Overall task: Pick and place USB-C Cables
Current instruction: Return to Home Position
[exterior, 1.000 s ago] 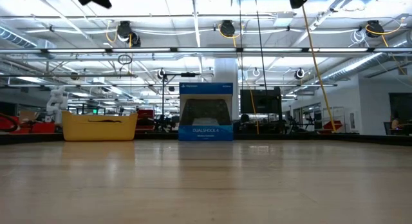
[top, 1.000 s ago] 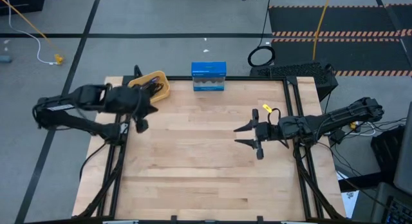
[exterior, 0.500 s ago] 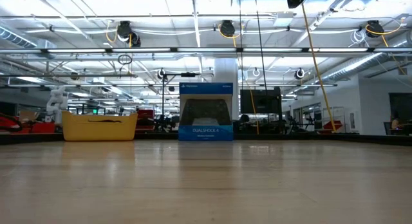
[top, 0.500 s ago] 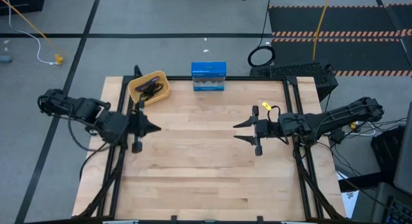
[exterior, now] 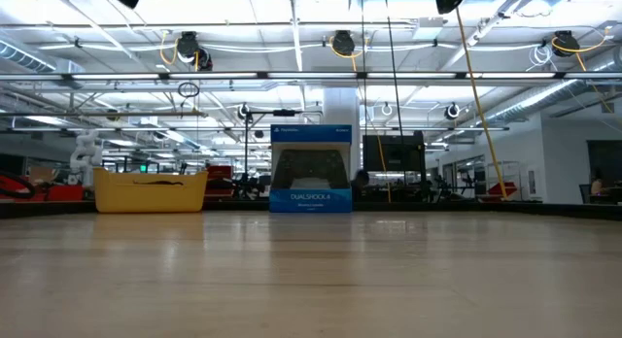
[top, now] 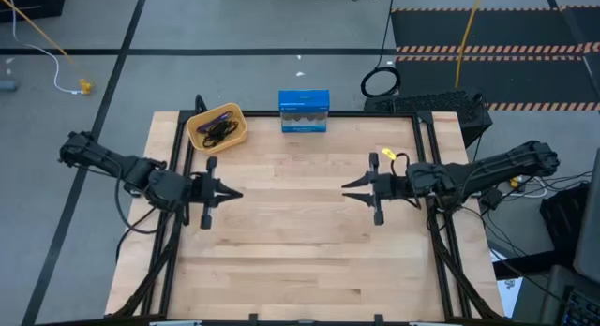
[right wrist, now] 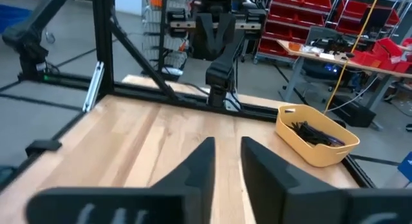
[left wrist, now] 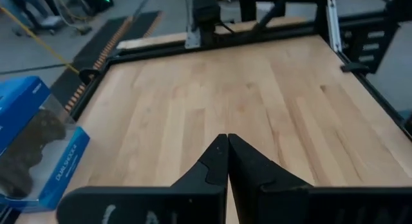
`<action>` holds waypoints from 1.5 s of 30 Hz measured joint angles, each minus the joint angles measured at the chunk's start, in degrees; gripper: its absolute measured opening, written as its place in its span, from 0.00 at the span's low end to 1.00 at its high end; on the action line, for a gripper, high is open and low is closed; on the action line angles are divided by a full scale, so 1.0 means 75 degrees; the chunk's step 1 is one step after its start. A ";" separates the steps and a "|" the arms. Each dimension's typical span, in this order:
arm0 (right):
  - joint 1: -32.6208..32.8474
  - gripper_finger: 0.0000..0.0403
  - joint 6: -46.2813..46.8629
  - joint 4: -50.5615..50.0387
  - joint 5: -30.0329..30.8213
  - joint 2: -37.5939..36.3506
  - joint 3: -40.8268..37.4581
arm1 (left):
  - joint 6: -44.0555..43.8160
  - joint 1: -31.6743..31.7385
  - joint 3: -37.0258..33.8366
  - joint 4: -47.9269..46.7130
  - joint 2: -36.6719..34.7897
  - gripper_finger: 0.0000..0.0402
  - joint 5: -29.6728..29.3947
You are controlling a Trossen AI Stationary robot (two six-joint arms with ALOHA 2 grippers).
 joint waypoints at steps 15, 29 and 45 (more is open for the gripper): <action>-0.0448 0.01 -0.0554 0.0667 -0.0042 0.0001 -0.0860 | 0.0853 0.0293 -0.2239 0.1980 -0.1562 0.04 -0.0106; -0.0565 0.00 -0.1002 0.1564 -0.0064 0.0001 -0.1529 | 0.1725 0.1383 -0.4190 0.4651 -0.2015 0.02 0.1597; -0.0816 0.00 -0.1145 0.3786 -0.0076 -0.0133 -0.3213 | 0.1675 0.2719 -0.4385 0.4827 -0.1998 0.03 0.3147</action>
